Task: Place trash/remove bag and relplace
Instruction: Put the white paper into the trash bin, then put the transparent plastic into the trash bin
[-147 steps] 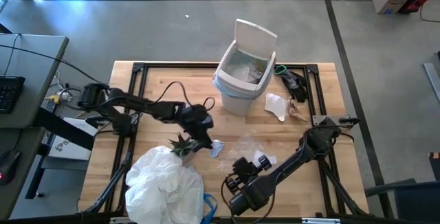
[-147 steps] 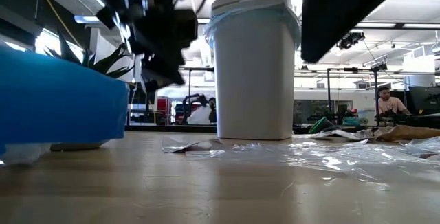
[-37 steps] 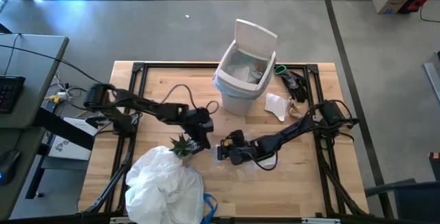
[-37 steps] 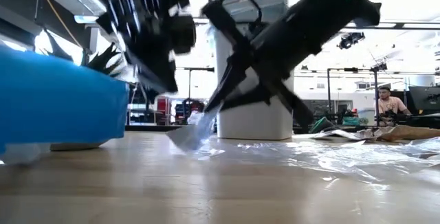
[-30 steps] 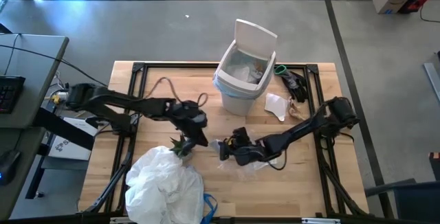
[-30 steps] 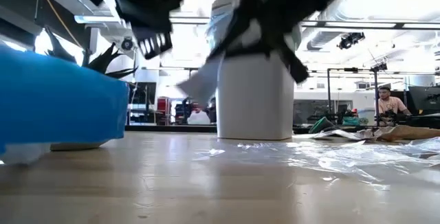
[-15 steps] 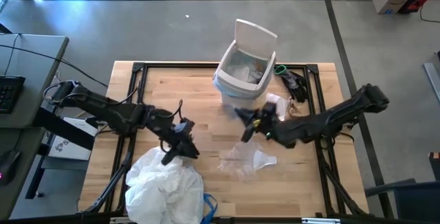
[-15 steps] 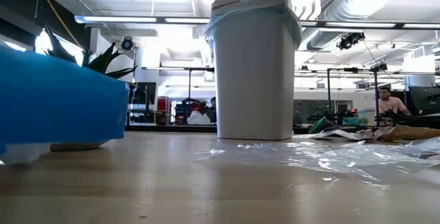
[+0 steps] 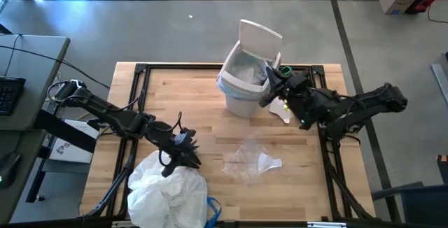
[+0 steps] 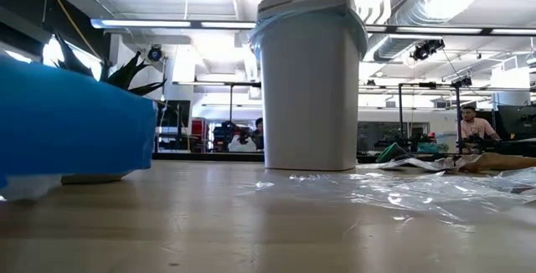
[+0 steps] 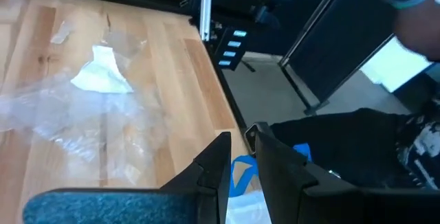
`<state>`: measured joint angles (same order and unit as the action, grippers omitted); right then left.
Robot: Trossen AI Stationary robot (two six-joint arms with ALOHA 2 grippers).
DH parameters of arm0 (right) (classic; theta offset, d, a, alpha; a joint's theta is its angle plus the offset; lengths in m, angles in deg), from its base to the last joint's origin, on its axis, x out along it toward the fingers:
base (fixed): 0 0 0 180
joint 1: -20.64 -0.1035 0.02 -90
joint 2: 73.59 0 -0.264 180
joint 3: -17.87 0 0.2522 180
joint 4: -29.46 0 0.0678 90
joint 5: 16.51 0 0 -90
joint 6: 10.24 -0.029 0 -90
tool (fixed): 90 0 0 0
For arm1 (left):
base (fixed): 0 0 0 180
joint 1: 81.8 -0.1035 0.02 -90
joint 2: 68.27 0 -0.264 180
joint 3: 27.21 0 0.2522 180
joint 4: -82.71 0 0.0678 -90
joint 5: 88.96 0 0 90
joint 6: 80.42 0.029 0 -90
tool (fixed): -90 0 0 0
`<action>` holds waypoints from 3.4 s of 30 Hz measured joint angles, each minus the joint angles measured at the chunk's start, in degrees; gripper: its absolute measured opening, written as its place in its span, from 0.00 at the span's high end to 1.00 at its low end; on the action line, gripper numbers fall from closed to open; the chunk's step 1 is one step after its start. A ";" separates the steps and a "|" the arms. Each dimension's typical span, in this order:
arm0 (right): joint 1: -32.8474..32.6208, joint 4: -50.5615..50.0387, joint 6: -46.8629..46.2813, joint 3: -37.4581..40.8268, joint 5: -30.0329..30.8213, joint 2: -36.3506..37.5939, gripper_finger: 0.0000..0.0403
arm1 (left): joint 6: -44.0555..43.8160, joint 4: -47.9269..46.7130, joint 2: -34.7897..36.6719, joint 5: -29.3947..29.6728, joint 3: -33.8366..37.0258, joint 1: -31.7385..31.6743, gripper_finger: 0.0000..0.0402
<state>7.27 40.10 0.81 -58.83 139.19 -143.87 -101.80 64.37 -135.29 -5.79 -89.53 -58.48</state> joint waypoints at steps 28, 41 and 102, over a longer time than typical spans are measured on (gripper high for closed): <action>9.76 -19.21 -21.36 -0.02 -17.19 0.22 0.58 | -0.10 1.44 -0.03 3.10 0.00 1.98 0.87; -16.82 -29.87 -33.35 -0.07 -23.36 -1.17 0.61 | 2.88 1.70 -8.85 2.93 0.00 1.82 0.87; -28.04 -37.88 -61.10 0.00 -14.52 -19.35 0.62 | 14.12 9.77 -50.89 6.49 -15.04 -4.25 0.76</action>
<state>-20.77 2.21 -60.29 -58.83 124.66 -163.22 -87.68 74.14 -186.18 0.70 -104.57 -62.73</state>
